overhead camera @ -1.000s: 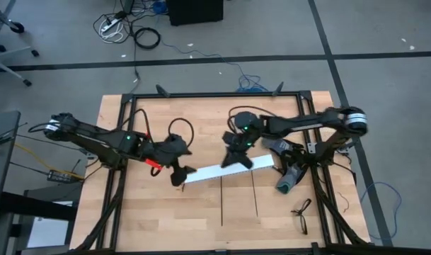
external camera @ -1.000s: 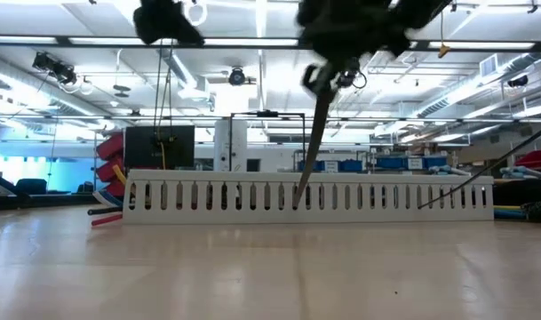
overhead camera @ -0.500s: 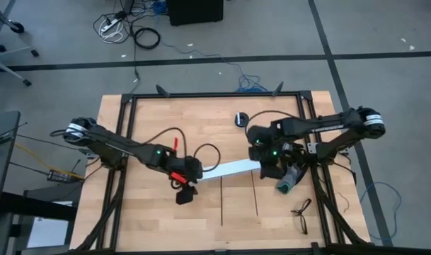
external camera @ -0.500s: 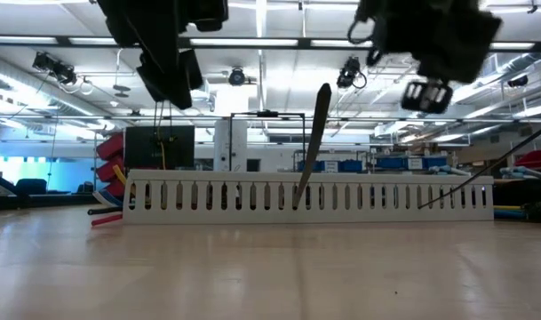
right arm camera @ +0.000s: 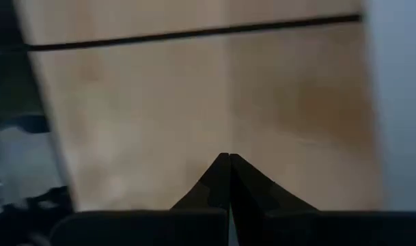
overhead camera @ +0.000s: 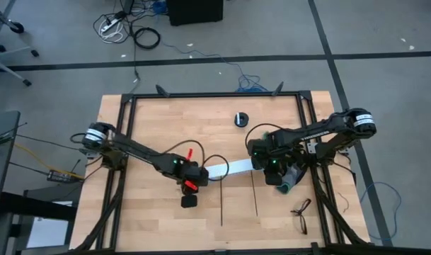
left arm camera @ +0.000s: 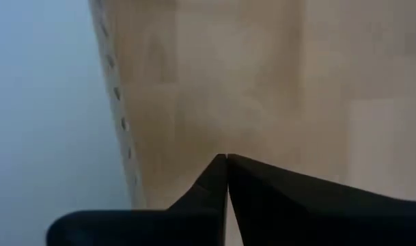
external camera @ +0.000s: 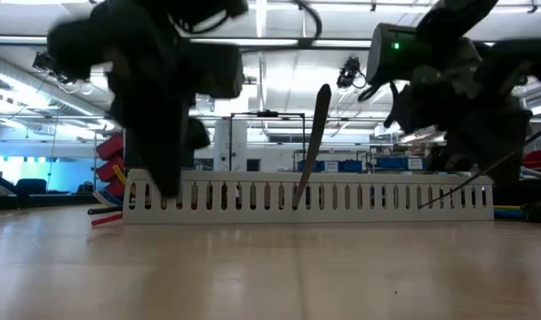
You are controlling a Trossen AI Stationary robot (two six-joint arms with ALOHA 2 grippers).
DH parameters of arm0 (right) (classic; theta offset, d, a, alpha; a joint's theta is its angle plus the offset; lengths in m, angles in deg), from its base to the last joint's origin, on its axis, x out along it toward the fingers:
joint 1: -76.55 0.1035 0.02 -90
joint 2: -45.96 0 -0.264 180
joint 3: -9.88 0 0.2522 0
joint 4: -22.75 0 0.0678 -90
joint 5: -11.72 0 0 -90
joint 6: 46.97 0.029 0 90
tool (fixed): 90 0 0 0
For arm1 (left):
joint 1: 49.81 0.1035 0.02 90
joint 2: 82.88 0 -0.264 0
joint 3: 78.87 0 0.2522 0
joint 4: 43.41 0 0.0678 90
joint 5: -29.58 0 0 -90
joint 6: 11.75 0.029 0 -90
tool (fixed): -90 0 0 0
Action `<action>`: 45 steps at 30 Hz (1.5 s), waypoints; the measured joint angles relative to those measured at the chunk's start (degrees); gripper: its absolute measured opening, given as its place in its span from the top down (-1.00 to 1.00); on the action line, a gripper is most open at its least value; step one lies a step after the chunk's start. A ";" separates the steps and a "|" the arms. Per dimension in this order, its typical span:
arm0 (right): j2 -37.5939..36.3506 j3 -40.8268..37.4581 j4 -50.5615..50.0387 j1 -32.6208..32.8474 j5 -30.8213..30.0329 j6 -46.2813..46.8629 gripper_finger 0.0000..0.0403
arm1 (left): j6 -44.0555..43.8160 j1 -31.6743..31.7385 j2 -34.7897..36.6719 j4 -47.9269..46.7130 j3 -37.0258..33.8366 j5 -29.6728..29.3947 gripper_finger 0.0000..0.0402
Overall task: Ziptie cables
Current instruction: Move the white cable duct to the top center of the table
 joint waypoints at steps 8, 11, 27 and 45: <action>1.67 -0.64 4.70 -0.02 -7.13 1.38 1.00 | 0.02 -0.08 -5.62 0.28 0.17 -5.74 1.00; 1.67 -0.59 7.43 -0.37 -9.49 2.68 1.00 | 0.27 -0.01 -5.55 -0.34 0.22 -7.83 1.00; 4.55 -0.54 16.27 -7.07 -18.59 6.49 1.00 | 8.92 7.95 -3.09 -8.17 -0.15 -16.93 1.00; 4.02 -0.52 21.43 -18.22 -17.34 6.12 1.00 | 22.38 24.64 1.75 -8.91 -0.13 -15.38 1.00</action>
